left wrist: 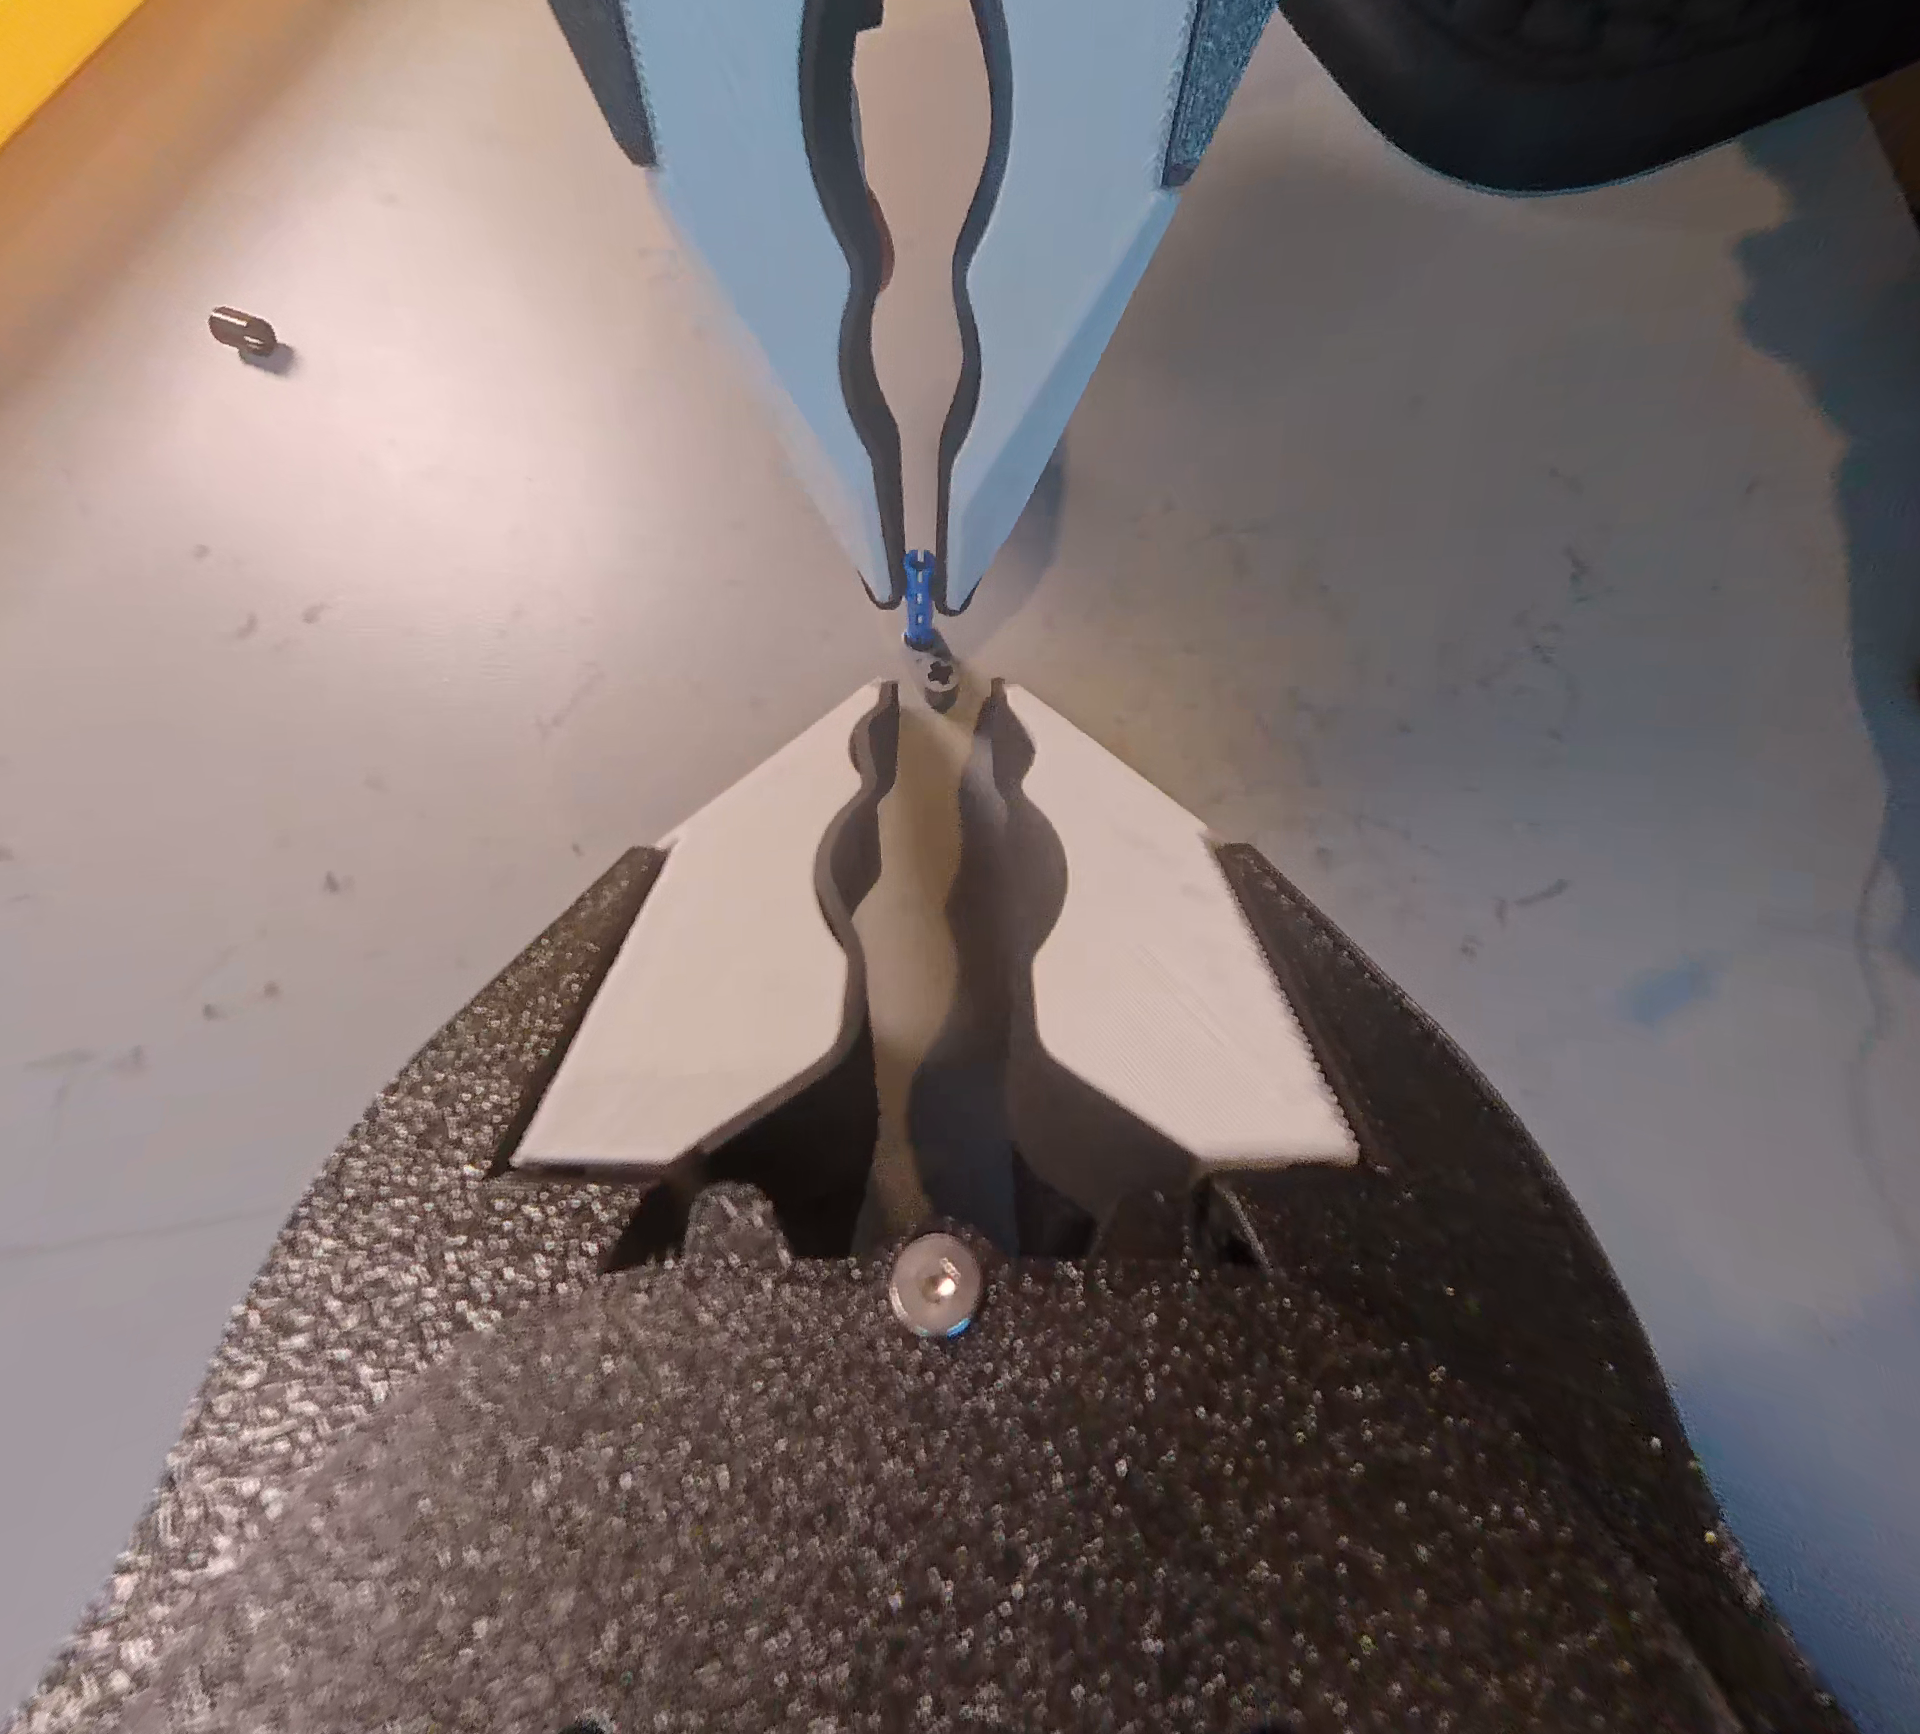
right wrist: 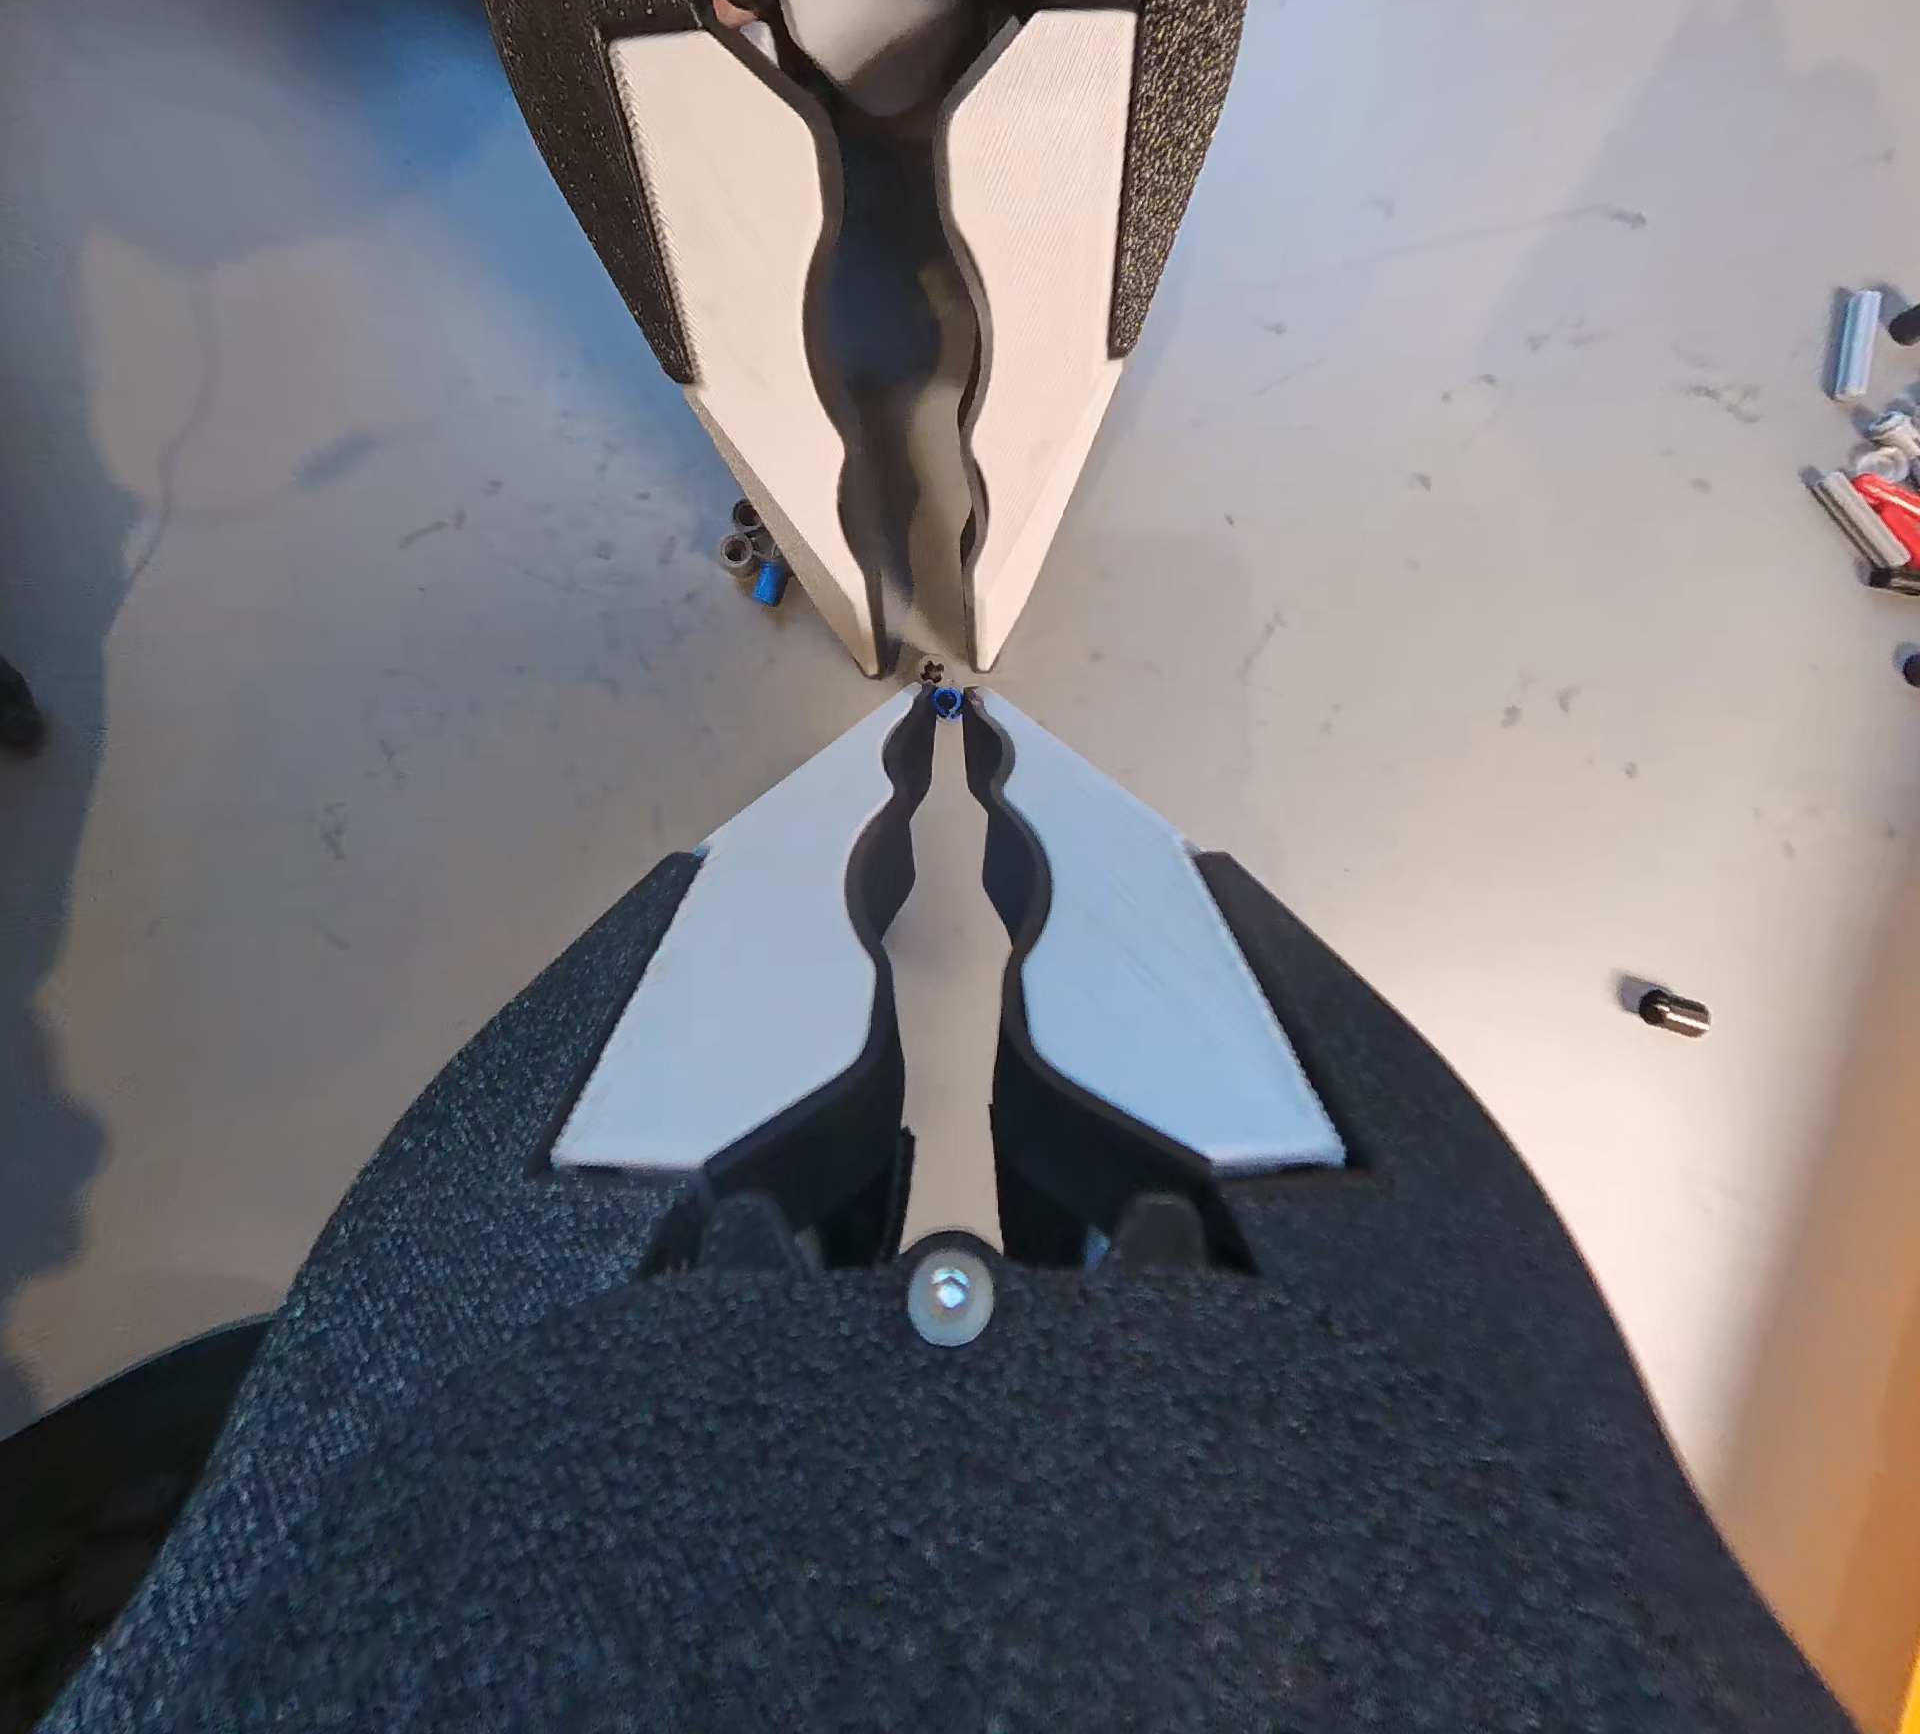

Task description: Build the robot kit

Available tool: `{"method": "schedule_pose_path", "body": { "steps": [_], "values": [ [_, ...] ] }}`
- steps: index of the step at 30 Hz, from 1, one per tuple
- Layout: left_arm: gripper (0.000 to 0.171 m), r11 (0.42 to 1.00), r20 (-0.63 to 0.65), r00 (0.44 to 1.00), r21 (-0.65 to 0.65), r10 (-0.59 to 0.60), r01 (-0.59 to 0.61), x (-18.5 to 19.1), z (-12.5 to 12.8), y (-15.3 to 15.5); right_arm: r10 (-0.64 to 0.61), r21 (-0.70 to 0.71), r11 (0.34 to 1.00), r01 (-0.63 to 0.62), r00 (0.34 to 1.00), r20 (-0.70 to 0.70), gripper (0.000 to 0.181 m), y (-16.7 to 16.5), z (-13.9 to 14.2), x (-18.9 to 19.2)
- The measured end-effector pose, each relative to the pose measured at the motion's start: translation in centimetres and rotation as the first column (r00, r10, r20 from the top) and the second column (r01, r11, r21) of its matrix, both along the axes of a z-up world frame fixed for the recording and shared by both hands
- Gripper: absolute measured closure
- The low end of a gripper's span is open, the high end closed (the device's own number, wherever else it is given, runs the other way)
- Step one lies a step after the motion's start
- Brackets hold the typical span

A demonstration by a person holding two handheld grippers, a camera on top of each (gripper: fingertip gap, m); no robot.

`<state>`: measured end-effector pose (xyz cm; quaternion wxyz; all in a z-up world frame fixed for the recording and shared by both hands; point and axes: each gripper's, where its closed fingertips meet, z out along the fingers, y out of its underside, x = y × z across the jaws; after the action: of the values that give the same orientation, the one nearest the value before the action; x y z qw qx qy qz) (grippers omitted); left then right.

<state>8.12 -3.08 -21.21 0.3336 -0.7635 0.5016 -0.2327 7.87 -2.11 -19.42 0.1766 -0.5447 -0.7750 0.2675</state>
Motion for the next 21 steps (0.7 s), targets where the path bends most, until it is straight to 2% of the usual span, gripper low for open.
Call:
{"method": "schedule_pose_path", "body": {
  "steps": [3, 7, 12, 21],
  "values": [
    [0.155, 1.000, 0.020, 1.000, -0.010, 0.010, -0.010, 0.26, 0.25, -0.01, 0.003, 0.003, 1.000, -0.003, 1.000, 0.001, 0.177, -0.03, -0.01, 0.02],
    [0.163, 1.000, -0.014, 1.000, 0.008, 0.024, -0.024, 0.41, -0.13, 0.22, 0.013, 0.004, 1.000, -0.013, 1.000, 0.004, 0.177, -0.16, -0.10, -0.06],
    [0.164, 1.000, -0.030, 0.999, 0.006, 0.024, -0.024, 0.30, -0.17, 0.29, 0.030, 0.008, 1.000, -0.030, 0.999, 0.020, 0.177, -0.17, -0.12, -0.07],
    [0.165, 1.000, -0.018, 1.000, -0.015, 0.017, -0.017, 0.24, -0.17, 0.28, 0.173, 0.053, 0.982, -0.181, 0.975, 0.138, 0.177, -0.25, -0.21, -0.16]
  ]
}}
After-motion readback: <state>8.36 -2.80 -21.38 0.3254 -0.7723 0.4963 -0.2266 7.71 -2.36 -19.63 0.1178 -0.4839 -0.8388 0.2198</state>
